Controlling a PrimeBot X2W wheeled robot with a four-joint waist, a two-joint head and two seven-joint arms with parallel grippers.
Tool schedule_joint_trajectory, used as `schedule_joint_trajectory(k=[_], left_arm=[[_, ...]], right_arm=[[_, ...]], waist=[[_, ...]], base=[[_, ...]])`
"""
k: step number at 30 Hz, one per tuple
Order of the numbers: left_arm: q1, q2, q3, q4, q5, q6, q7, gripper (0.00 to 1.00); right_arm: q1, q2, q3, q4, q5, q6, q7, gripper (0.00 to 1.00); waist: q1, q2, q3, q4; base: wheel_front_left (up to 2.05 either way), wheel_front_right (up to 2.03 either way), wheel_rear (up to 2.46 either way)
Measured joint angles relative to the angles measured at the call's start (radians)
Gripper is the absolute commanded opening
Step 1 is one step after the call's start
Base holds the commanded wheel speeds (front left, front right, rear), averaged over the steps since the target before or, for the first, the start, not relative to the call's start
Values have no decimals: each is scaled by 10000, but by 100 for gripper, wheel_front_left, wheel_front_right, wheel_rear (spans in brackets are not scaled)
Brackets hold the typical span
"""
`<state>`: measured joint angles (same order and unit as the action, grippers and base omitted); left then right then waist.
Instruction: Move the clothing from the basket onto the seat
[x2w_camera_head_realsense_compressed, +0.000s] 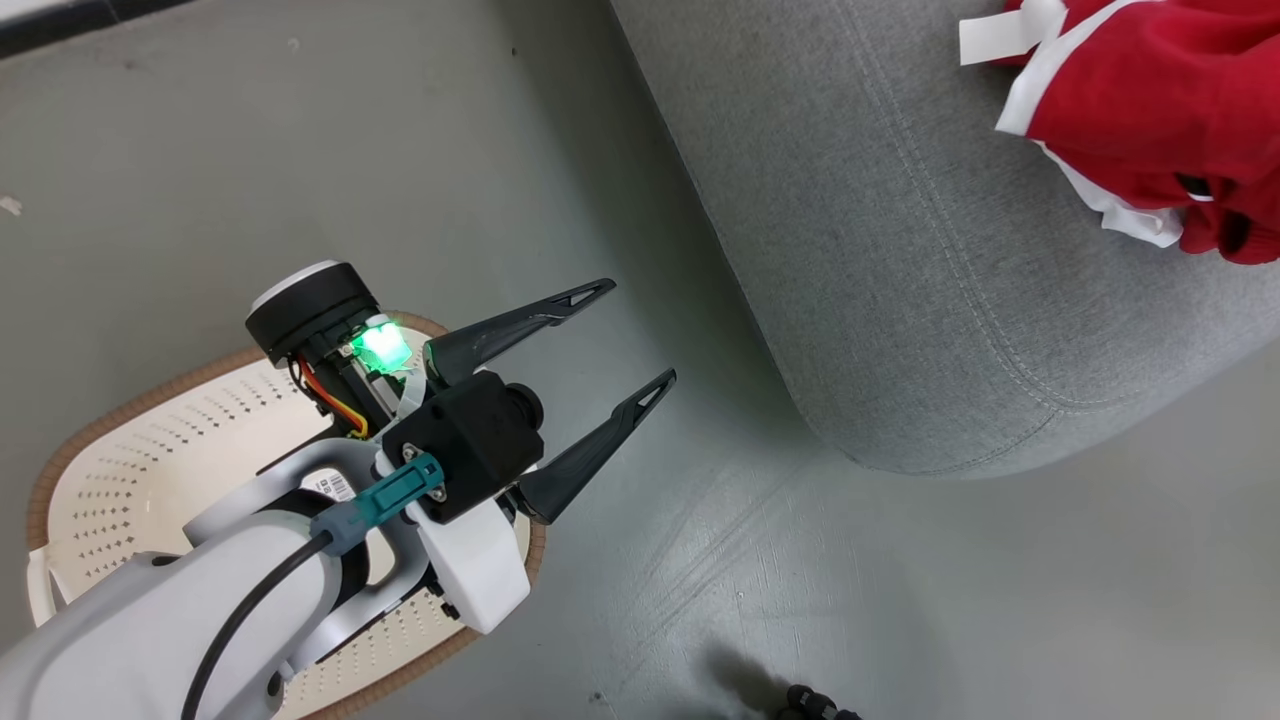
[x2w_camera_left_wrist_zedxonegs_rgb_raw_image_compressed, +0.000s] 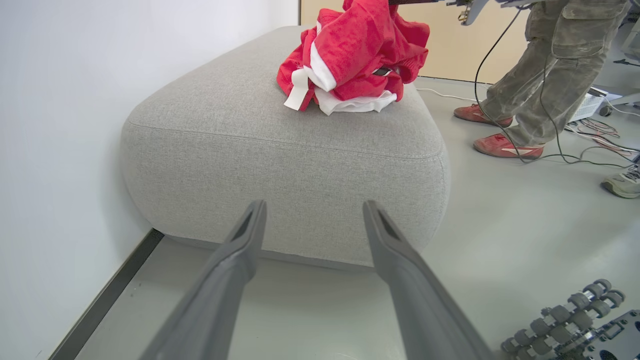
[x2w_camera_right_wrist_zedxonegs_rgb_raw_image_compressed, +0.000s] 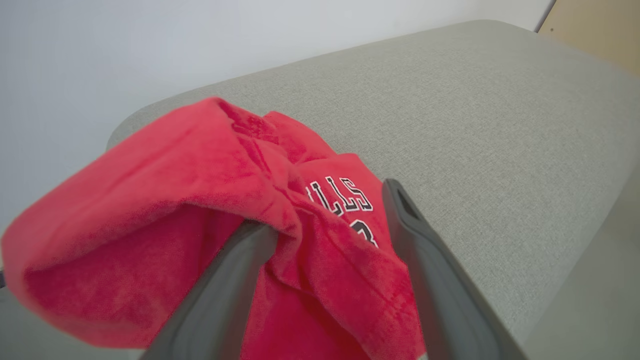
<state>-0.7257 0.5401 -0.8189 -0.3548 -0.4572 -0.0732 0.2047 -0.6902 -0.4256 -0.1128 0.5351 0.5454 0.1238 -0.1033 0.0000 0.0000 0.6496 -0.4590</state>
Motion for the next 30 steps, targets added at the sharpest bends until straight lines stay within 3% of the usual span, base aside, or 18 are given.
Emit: schedule_joint_trajectory(k=[16, 30], left_arm=[[233, -192, 40, 293, -79, 29, -581, 100], [683, -376, 318, 502, -107, 372, -1241, 100]], right_arm=[[1431, 244, 527, -2405, -236, 0, 1026, 100], [2356, 314, 694, -4982, -788, 0, 2025, 100]], waist=[[0, 0, -876, 161], [0, 0, -1642, 612]], base=[[0, 0, 0], [0, 0, 0]])
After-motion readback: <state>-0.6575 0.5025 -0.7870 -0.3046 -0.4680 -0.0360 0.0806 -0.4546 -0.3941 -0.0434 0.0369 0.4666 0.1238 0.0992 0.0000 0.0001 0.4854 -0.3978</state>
